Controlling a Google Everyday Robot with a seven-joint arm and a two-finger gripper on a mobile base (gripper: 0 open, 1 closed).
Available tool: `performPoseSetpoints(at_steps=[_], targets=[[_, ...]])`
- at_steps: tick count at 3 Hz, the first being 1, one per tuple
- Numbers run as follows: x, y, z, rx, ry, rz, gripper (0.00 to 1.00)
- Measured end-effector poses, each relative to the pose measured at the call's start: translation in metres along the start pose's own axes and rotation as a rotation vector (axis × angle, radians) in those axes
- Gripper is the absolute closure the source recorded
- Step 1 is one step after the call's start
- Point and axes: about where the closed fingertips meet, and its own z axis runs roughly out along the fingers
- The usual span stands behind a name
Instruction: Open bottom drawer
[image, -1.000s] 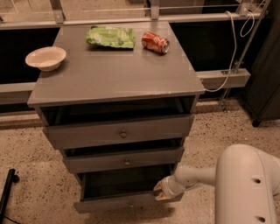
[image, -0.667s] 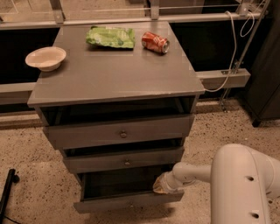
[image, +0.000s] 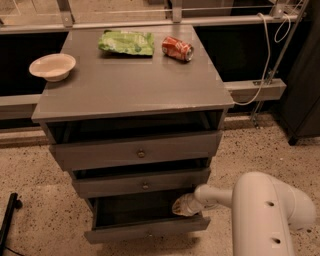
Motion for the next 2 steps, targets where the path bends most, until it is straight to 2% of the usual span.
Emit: performPoseSetpoints(at_steps=[1, 2], targets=[[0.015, 0.009, 0.03, -0.044, -0.019, 0.033, 1.0], [0.024, 0.016, 0.045, -0.095, -0.045, 0.049, 1.0]])
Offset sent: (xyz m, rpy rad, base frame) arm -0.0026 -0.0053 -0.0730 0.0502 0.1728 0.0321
